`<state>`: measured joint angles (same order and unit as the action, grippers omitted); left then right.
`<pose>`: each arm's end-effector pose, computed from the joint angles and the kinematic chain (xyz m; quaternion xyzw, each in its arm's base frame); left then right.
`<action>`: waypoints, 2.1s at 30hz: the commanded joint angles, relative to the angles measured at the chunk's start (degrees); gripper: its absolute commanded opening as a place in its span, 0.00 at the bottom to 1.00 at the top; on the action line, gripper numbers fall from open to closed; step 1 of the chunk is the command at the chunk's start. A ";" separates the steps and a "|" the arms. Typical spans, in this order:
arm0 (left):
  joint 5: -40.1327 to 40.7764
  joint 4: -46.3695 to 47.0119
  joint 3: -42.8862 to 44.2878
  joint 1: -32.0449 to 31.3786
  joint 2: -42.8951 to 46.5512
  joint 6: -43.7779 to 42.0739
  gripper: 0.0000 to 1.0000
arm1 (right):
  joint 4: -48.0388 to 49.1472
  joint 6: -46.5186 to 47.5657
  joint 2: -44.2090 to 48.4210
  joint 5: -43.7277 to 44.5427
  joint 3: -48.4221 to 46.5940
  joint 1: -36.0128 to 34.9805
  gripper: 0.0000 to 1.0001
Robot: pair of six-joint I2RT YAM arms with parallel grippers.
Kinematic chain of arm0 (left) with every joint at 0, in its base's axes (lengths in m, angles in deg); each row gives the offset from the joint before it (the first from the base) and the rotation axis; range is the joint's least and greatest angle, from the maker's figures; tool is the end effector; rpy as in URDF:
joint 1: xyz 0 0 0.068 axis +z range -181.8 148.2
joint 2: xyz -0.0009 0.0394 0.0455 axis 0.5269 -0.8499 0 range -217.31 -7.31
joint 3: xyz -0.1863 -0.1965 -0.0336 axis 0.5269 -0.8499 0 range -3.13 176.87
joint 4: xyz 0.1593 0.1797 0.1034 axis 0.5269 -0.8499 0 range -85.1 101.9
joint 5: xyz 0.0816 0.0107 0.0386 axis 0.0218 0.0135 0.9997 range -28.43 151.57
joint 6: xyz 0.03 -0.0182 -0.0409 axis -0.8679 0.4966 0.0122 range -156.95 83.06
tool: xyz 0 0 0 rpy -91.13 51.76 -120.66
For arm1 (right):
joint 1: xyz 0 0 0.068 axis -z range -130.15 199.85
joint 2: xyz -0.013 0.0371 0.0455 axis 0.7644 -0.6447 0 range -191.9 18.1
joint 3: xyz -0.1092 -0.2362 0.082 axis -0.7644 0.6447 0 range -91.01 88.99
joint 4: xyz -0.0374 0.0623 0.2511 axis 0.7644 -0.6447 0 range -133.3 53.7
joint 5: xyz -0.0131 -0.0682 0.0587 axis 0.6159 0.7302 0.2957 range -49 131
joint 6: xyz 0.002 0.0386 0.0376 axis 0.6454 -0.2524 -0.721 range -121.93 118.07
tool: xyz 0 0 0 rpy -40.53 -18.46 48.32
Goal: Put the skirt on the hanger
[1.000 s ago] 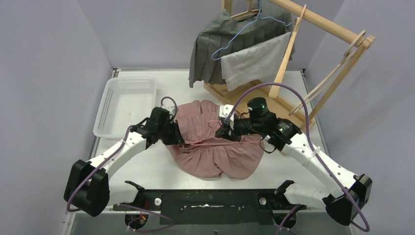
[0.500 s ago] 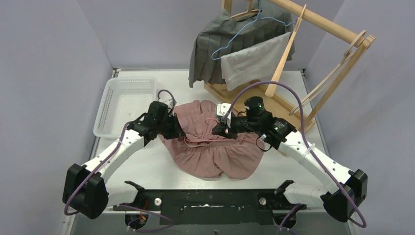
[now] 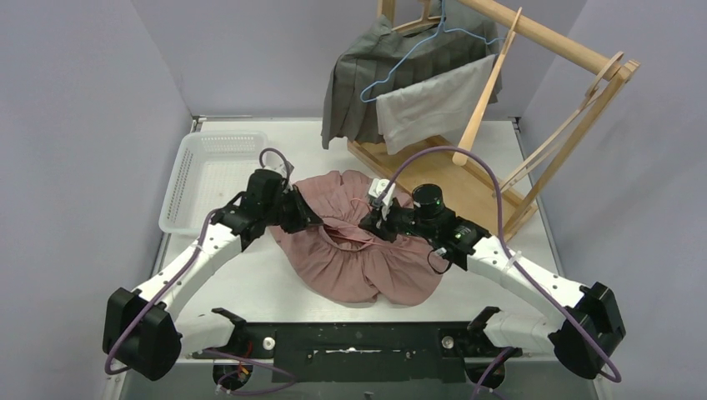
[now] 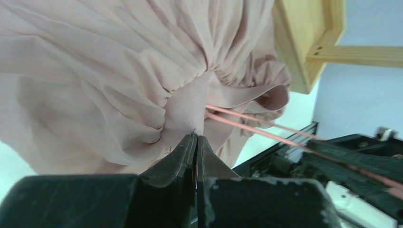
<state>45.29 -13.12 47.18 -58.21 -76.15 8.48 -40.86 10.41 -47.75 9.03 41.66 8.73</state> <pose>0.2234 -0.1221 0.2643 -0.0952 0.9065 -0.3343 0.2398 0.1828 0.1845 0.2926 -0.4964 0.6479 0.3543 0.4564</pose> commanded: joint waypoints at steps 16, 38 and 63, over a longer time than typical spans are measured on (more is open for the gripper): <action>-24.26 38.88 -7.20 0.30 1.39 12.70 0.00 | 45.38 -7.00 -3.26 16.60 12.02 -4.23 0.00; -30.68 28.08 0.62 14.06 -0.56 -72.94 0.68 | 76.07 -13.23 -12.12 12.57 16.46 -1.10 0.00; -35.62 6.78 10.11 -1.88 -10.55 -90.11 0.23 | 70.84 -16.49 -8.38 1.04 14.59 1.08 0.00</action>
<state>21.51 -2.17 53.08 -57.93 -86.94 -84.95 21.47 -4.87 -58.89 11.61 59.76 9.56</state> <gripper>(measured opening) 0.228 0.076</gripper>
